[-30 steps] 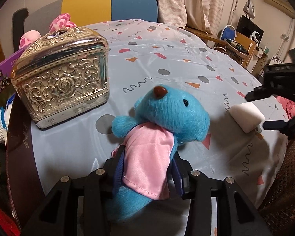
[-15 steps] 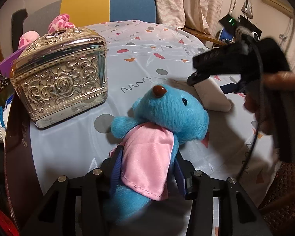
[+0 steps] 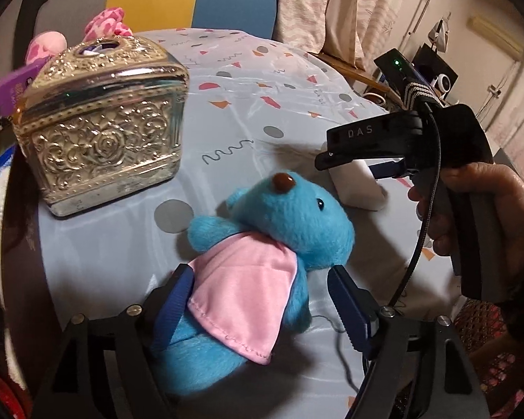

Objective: Organize soft objects
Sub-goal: 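Lift the blue bear toward the tray with the left tool while the right holds the sponge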

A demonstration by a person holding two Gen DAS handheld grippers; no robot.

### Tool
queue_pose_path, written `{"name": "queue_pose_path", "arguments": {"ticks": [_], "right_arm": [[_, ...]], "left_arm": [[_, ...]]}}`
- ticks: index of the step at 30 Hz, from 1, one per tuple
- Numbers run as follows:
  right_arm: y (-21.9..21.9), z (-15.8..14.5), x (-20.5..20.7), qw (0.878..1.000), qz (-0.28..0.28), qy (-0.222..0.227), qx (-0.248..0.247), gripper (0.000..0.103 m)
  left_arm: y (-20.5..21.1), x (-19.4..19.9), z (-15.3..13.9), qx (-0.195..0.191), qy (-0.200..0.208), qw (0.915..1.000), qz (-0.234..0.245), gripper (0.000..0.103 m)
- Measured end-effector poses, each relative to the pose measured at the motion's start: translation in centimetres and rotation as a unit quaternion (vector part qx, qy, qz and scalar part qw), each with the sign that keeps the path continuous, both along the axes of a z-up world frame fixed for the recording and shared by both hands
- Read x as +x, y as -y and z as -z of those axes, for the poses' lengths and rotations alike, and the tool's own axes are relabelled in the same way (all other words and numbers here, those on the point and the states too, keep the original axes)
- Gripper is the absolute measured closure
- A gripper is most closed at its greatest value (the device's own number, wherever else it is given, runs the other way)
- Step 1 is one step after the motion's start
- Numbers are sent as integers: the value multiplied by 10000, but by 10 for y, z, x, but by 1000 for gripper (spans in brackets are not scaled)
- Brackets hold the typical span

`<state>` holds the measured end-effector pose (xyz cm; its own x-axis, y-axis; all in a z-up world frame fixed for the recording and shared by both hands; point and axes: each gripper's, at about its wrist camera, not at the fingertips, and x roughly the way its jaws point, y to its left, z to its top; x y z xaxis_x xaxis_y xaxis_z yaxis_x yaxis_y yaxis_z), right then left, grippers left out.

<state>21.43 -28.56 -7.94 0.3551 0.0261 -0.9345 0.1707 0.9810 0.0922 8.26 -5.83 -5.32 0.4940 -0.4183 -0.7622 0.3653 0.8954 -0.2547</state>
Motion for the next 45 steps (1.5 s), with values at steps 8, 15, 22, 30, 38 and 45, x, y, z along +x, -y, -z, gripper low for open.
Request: {"name": "queue_pose_path", "arguments": {"ticks": [8,15,22,30,38,45], "right_arm": [[-12,2,-1,9984,-300,-152,-446,20],[-4,1,0,9996,-130,-152,-177,20],[2,-4,-5,9993,-151,-197,-265,20],[-5,-6,-10,9994,-111,-187,-267,20],[7,-10,-15,9995,129,82,-274,45],[0,-7,-18,9990,8,76,-437,41]], "left_arm": [[17,-9,-5,628,-8,9974,343,19],[9,-14,-18,707,-105,9969,337,16],[19,2,-23,1128,54,9928,395,16],[45,28,10,1619,-179,9838,744,41],[43,20,14,1332,202,9893,561,54],[29,8,7,1225,217,9918,304,65]]}}
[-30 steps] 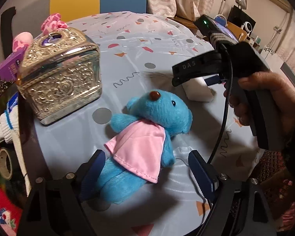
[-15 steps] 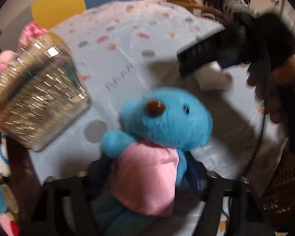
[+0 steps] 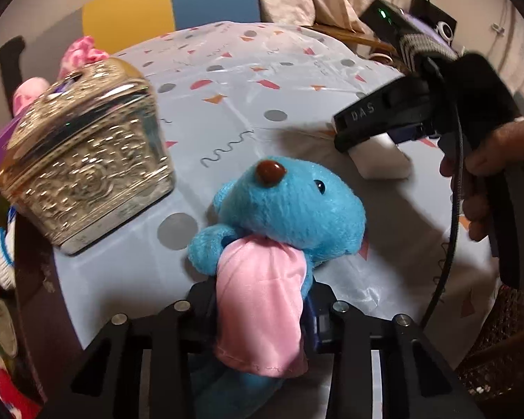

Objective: Organize soft objects
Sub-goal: 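Lift the blue bear toward the tray with the left tool while the right holds the sponge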

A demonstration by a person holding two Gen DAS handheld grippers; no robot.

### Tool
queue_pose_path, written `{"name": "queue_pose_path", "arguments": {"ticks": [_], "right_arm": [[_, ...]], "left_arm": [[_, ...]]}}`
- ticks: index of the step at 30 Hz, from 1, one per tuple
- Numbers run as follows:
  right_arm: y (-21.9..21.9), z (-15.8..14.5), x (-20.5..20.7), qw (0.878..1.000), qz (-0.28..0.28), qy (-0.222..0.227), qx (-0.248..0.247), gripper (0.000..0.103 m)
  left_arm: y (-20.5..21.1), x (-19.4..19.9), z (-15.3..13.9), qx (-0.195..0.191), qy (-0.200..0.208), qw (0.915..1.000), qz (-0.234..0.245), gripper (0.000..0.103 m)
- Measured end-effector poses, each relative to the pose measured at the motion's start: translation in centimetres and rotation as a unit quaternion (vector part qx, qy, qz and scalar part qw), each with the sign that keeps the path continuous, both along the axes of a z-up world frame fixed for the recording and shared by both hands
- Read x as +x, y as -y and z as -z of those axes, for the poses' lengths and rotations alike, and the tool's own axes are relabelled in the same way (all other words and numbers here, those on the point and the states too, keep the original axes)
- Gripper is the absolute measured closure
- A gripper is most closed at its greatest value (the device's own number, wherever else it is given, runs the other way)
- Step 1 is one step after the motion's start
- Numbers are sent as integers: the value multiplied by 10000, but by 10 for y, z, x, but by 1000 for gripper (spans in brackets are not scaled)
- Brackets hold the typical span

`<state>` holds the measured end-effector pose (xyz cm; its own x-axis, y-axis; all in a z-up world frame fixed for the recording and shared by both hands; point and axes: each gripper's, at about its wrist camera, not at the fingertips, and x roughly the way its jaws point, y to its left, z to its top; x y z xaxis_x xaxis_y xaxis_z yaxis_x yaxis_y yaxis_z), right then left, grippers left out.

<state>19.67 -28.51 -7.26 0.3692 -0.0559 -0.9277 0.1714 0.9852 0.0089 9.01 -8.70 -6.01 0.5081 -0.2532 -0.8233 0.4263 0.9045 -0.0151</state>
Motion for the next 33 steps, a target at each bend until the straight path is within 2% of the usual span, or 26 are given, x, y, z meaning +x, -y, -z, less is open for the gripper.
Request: {"name": "queue_pose_path", "arguments": {"ticks": [14,18,33], "right_arm": [[-25,4,-6,9984,-313,112,-464,45],[-16,5,-4,9989,-242,127,-374,43],[-26,5,-5,9955,-486,228,-775,45]], "left_arm": [[-34,-39,-54,-574,538,9965,-266,65],[-44,-46,-68,-658,685,9947,-387,65],[-109,-46,-97,-858,963,9849,-1157,65]]}}
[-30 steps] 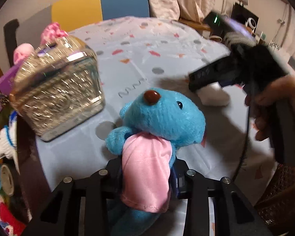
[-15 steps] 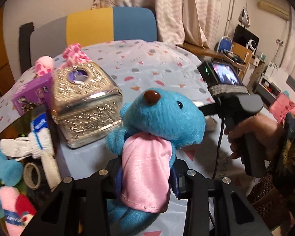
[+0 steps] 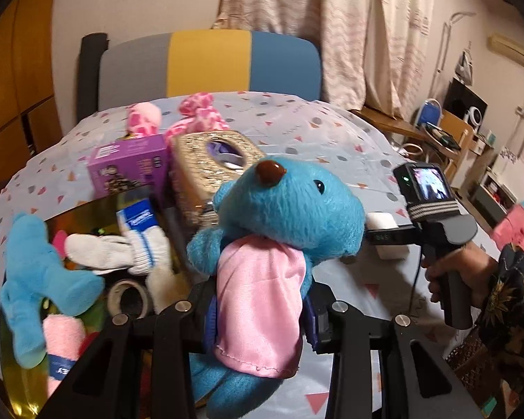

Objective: Organize soft objects
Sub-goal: 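Lift the blue bear toward the tray with the left tool while the right holds the sponge, then lower the blue bear into the gold tray and open the left tool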

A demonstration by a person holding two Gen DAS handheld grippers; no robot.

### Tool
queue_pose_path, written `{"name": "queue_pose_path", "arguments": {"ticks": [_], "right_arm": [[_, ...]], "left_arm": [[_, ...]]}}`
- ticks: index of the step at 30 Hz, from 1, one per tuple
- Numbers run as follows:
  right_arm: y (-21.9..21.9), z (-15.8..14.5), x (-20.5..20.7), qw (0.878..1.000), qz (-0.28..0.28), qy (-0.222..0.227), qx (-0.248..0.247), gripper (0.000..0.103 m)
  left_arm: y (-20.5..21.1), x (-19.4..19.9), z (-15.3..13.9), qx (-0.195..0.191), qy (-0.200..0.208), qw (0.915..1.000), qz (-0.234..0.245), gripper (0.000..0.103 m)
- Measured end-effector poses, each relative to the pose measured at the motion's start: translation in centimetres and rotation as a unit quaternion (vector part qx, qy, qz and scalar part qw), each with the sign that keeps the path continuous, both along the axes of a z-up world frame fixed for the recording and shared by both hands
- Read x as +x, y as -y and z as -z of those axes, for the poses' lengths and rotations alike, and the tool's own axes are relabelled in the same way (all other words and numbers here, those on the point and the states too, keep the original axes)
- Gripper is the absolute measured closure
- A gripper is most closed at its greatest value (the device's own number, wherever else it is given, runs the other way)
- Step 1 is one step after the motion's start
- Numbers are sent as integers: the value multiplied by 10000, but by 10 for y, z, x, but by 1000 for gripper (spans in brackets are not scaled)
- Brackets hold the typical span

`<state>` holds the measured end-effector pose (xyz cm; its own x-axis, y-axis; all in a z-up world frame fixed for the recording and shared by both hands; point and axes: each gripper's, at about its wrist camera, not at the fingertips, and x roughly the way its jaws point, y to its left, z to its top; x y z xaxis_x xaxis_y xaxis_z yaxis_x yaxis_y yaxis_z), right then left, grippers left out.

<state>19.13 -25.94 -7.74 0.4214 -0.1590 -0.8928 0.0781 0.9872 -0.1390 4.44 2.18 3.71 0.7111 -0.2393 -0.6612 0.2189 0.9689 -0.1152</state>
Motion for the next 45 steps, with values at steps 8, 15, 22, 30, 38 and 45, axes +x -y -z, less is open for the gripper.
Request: {"name": "queue_pose_path", "arguments": {"ticks": [8,15,22,30,38,45], "right_arm": [[2,0,0,10000,39,9,82,45],[-4,-1,-1,9999,-71,32,-115,45],[-6,-1,-1,9997,-133,31,-205,45],[-9,-2,-3,9994,-205,22,-282,45],[-10,-3,-3,9994,-212,8,-279,45],[-11,-3,-3,9993,-226,5,-298,45]], "left_arm": [[-39,0,6,-162,-136,9992,-346,65],[-118,-9,-1,-654,-175,9913,-1130,65],[-207,-41,-1,-1040,-214,9713,-2127,65],[-191,-37,16,-1235,-417,9762,-1734,63],[-153,17,54,-553,-903,9847,-1384,50],[-155,16,63,-521,-858,9836,-1497,34]]}}
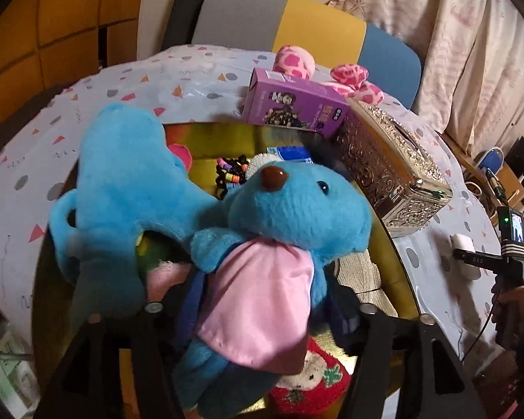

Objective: Organize soft objects
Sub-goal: 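Lower the blue bear into the gold tray and open the left tool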

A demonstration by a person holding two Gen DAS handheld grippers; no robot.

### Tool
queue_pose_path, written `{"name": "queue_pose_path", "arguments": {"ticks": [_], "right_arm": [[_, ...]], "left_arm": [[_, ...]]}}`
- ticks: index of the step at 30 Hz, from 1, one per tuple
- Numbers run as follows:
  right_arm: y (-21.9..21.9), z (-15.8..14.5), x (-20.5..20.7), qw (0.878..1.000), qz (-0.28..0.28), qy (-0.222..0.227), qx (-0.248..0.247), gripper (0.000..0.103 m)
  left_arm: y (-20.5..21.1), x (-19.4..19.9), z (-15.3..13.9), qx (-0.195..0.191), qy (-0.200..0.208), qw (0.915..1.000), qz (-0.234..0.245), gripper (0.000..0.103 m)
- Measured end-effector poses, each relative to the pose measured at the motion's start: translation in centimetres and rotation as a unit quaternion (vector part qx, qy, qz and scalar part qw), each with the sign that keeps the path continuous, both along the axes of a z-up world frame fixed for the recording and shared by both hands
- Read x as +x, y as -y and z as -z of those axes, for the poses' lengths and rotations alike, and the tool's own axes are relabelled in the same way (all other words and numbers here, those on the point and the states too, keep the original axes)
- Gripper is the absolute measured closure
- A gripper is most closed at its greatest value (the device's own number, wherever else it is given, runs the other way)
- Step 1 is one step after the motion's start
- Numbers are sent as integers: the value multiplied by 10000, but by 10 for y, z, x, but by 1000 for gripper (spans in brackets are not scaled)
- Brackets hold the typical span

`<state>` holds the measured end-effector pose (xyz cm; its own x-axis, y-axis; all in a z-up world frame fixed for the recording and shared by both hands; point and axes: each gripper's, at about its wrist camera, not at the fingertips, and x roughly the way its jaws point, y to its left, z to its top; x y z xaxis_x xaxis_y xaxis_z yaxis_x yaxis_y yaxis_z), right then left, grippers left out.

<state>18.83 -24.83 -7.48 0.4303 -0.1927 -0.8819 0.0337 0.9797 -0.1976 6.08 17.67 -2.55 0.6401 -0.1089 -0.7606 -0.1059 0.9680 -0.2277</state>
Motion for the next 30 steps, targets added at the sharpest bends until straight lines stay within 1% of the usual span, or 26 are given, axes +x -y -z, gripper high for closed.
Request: {"name": "queue_pose_path", "arguments": {"ticks": [6,7,8,9,10,11,13,15,17,18,20,24,30], "right_arm": [[1,0,0,10000,16,-1,0,45],[0,0,0,10000,17,0,-3,45],[0,0,0,10000,13,1,-12,45],[0,0,0,10000,8,3,-22,45],[0,0,0,10000,1,4,-30,45],[0,0,0,10000,-6,6,-39,45],[0,0,0,10000,-17,8,-52,45],[0,0,0,10000,-23,5,-52,45],[0,0,0,10000,-17,6,-52,45],[0,0,0,10000,-20,6,-54,45],[-1,0,0,10000,-21,6,-57,45],[-1,0,-1,9999,-48,8,-88,46],[-3,0,-2,9999,-80,-2,-112,47]], "left_arm": [[-2,-17,-16,82,280,9995,-119,34],[-2,-20,-18,78,345,9993,-130,38],[-1,-23,-22,79,437,9989,-120,49],[1,-25,-24,140,497,9986,-92,54],[4,-25,-24,286,495,9983,-62,61],[7,-22,-21,436,410,9982,-54,62],[8,-16,-13,487,209,9986,-66,62],[7,-9,-4,577,93,9982,-162,62],[4,-4,1,527,32,9984,-224,60],[2,-2,2,482,29,9985,-259,59],[1,2,2,546,49,9981,-279,57],[0,0,-1,494,103,9981,-340,46],[-1,-15,-14,483,251,9974,-477,41]]}}
